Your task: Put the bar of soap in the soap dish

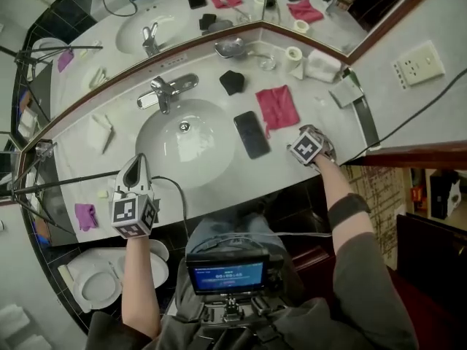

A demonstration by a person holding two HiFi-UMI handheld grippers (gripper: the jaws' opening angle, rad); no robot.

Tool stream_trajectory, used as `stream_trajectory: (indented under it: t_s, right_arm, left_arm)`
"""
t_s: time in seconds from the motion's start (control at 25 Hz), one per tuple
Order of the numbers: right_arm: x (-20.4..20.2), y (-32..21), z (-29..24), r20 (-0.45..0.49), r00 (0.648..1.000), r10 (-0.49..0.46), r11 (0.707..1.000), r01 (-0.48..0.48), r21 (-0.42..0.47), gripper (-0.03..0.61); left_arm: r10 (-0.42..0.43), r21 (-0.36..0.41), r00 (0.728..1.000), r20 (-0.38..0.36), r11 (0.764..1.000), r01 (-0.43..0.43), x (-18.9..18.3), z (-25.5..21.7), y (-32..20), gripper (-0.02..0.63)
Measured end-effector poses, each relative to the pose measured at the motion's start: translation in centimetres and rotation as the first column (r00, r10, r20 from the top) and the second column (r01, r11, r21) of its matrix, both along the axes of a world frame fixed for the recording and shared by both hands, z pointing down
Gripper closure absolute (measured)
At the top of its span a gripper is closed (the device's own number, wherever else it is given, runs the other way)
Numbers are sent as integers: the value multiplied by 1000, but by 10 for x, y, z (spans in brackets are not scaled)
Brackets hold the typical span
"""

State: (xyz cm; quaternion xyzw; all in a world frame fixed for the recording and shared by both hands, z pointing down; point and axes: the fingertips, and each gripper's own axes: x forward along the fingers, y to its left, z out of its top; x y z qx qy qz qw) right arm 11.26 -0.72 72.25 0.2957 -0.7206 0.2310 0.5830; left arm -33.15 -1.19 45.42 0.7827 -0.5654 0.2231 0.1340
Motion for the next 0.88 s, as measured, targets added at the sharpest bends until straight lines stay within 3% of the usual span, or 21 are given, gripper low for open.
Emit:
stream_trajectory:
  t_s: [0.32, 0.6, 0.88]
  right_arm:
    - [-3, 5, 9, -12, 998, -66, 997, 65, -28, 253]
    - [0, 3, 6, -56, 991, -119, 993, 119, 9, 253]
    - [-13, -26, -27, -138, 961, -240, 953, 261, 157, 255]
  left_arm:
    - [-16, -19, 1000, -11, 1000, 16, -7, 10, 0, 614]
    - [0, -19, 1000, -17, 1000, 0, 1, 11, -2, 614]
    - [13, -44, 999, -32, 999, -14, 8, 24, -5, 614]
